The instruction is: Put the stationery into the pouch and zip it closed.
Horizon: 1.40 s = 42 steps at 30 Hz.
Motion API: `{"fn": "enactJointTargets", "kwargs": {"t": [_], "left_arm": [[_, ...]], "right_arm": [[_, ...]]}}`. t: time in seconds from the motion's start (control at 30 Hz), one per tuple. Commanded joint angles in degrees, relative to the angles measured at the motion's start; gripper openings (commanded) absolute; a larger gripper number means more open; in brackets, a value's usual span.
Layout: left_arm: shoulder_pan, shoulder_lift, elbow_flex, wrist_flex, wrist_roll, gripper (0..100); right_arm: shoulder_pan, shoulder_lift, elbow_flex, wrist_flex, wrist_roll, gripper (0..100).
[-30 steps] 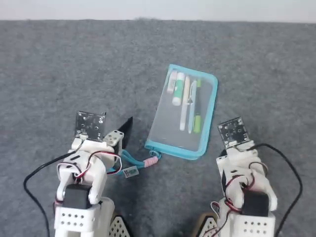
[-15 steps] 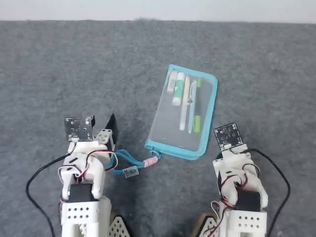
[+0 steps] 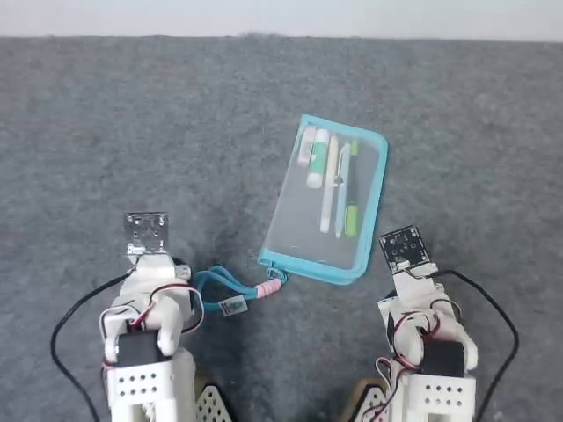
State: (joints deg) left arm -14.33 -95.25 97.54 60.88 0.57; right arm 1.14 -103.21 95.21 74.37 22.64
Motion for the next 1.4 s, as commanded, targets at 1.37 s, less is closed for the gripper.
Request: {"fn": "enactJointTargets", "kwargs": {"t": [1.37], "left_arm": [[-0.35,-8.70,-0.92,11.34,-8.26,1]], "right_arm": [[0.31,-0.31,1.23,0.57,-0.35,1.0]]}}
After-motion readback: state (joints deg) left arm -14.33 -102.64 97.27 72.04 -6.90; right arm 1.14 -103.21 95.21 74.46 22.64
